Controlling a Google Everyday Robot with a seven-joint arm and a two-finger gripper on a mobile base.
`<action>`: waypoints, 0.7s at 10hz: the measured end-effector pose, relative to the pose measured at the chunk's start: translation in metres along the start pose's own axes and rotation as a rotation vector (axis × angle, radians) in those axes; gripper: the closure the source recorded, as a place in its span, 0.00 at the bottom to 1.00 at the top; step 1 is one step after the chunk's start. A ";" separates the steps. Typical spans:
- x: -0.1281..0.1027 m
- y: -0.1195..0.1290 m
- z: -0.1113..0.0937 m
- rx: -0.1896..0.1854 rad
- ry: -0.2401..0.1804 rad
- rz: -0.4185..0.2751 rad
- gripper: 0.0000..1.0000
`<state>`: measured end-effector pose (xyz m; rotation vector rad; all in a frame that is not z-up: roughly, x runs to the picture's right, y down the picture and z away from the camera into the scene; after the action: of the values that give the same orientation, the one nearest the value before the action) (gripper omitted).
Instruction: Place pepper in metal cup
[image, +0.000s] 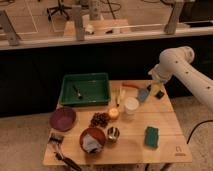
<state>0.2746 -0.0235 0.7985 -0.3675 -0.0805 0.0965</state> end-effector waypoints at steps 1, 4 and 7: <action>0.001 0.000 0.000 0.000 0.000 0.001 0.20; -0.002 -0.002 0.005 0.013 -0.015 0.027 0.20; -0.031 -0.016 0.044 -0.013 -0.064 0.045 0.20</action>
<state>0.2408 -0.0260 0.8438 -0.3790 -0.1365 0.1526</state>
